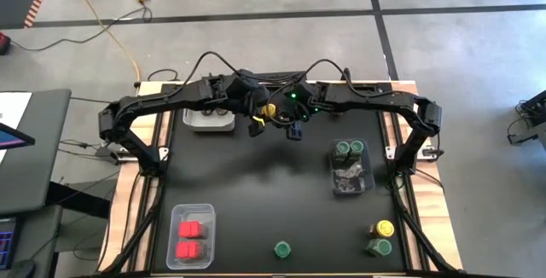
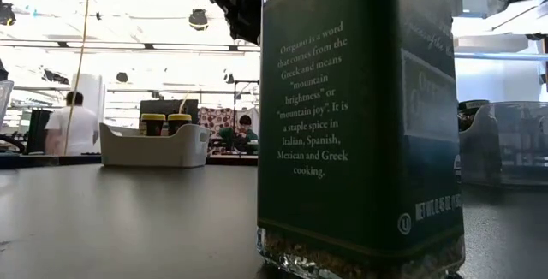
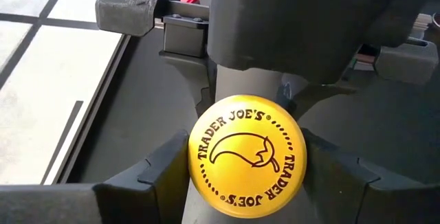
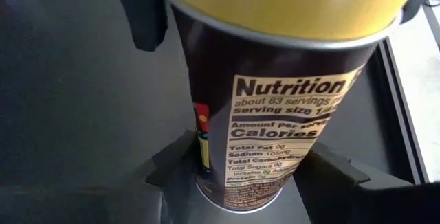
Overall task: Sort spices by type
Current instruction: Put the top yellow seasoning bottle into the gray bin
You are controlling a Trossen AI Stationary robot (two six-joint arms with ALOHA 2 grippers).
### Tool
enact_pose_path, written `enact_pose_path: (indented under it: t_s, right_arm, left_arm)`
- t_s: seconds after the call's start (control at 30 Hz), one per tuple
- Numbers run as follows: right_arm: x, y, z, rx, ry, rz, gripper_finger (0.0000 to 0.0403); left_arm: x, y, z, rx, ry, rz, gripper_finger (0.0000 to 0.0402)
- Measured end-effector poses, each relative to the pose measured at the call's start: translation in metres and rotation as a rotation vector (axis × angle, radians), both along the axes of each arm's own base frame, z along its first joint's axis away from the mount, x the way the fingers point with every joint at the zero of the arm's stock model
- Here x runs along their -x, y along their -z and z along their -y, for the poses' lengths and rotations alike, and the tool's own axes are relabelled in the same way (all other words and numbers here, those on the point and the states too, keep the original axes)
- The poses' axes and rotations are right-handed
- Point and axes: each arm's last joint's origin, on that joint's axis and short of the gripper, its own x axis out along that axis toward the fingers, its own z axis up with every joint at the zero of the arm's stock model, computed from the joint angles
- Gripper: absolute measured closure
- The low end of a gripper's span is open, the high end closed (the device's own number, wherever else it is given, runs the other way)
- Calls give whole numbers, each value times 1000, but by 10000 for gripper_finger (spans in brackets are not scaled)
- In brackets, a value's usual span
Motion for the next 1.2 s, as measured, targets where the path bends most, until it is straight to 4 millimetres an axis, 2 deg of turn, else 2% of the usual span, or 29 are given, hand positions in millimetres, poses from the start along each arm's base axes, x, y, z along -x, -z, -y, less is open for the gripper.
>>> enact_pose_path:
  t_s: [0.63,0.77,0.93,1.0,1.2]
  right_arm:
    - [1,0,4,-36,50,7,139]
    - [2,0,6,-61,80,8,107]
    - [2,0,6,-68,91,9,28]
    - [2,0,6,-66,88,7,10]
    - [7,1,4,-83,93,-42,40]
  left_arm:
    - [0,0,0,9,-13,-1,172]
    - [0,0,0,6,-15,0,171]
    - [0,0,0,-3,-8,-3,171]
    - [0,0,0,-18,-14,-9,171]
    - [7,2,-5,-22,-53,-58,171]
